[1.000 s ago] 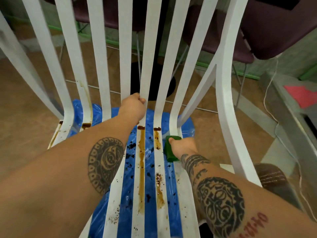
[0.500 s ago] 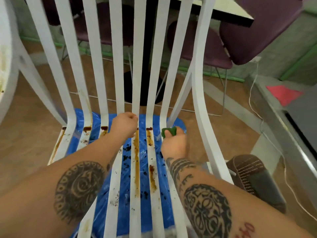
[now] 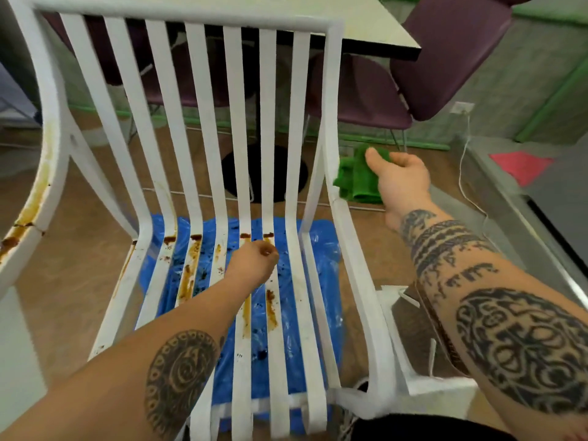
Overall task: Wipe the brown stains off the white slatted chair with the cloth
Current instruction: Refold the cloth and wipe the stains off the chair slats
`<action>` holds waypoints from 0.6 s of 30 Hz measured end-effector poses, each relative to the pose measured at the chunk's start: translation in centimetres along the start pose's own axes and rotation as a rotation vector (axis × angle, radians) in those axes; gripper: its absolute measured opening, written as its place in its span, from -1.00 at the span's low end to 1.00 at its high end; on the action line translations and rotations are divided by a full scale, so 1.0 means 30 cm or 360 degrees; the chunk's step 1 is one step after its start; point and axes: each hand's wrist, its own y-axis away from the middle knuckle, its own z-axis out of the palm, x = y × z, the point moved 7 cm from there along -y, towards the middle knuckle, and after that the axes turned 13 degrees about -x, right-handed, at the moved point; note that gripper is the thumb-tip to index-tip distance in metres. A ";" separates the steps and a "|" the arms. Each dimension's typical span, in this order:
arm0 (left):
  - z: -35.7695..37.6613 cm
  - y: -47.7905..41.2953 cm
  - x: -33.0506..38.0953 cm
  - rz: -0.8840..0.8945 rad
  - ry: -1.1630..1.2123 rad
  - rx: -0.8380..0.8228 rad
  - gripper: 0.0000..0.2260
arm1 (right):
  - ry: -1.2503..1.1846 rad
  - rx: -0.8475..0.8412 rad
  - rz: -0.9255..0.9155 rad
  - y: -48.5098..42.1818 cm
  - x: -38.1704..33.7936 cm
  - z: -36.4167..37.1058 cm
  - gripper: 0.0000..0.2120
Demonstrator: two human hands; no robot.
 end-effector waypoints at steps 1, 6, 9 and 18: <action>0.006 0.002 -0.006 -0.0009 -0.0072 0.0012 -0.76 | -0.0055 0.0060 0.0017 0.002 0.029 -0.052 -0.45; 0.014 -0.005 -0.070 -0.0082 -0.0217 0.0092 -0.74 | -0.0145 -0.0018 0.0257 -0.009 0.288 -0.181 -0.72; 0.033 -0.020 -0.107 -0.0173 -0.0315 0.0098 -0.74 | 0.0099 -0.0461 0.0480 0.023 0.494 -0.120 -0.69; 0.074 -0.045 -0.117 -0.0235 -0.0768 0.0214 -0.72 | 0.1253 -0.1228 0.0015 0.065 0.719 0.202 -0.59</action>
